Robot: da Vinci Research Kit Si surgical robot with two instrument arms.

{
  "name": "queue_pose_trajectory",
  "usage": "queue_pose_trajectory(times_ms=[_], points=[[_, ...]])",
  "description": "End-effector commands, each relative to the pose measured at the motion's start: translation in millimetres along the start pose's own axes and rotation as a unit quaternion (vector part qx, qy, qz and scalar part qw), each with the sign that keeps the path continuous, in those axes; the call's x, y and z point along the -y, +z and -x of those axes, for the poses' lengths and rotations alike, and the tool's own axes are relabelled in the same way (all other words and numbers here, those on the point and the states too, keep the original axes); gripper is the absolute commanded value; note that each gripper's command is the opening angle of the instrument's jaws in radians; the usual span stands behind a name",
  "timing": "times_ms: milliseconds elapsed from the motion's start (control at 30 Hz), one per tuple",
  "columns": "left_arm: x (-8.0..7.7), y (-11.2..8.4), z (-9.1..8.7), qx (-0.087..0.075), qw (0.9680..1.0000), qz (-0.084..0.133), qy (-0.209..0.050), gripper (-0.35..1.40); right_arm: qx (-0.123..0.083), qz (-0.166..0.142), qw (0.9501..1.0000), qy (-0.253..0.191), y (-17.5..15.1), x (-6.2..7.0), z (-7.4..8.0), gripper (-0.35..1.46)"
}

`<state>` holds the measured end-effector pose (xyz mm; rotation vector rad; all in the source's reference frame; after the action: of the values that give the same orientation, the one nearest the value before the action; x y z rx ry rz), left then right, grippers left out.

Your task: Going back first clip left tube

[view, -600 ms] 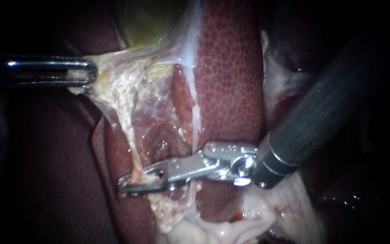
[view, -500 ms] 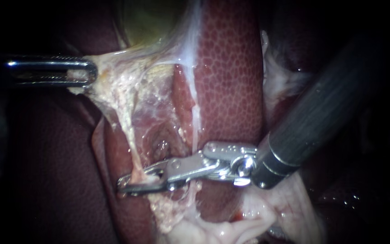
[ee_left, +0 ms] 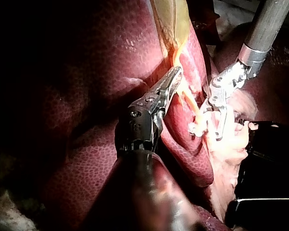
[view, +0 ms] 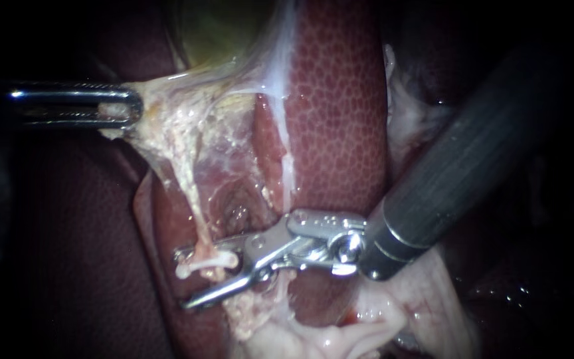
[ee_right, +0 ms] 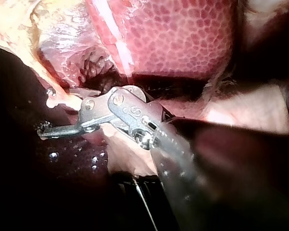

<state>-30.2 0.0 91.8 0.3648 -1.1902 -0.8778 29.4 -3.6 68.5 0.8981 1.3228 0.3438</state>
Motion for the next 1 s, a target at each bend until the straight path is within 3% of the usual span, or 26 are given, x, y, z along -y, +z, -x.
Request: queue_pose_trajectory(times_ms=[33,700,1000], points=[[0.0,0.0,0.0,0.000,1.0000,0.000,0.000,-0.35,0.000,0.000,1.0000,-0.003,-0.1,-0.1,0.0,0.60],[0.2,-0.1,0.0,0.000,1.0000,0.000,0.000,-0.35,-0.009,0.034,0.9976,-0.059,-4.0,-2.8,-1.9,0.60],[0.2,-0.2,0.0,0.000,1.0000,0.000,0.000,-0.35,-0.010,0.032,0.9977,-0.059,-4.6,-2.4,-1.8,0.60]])
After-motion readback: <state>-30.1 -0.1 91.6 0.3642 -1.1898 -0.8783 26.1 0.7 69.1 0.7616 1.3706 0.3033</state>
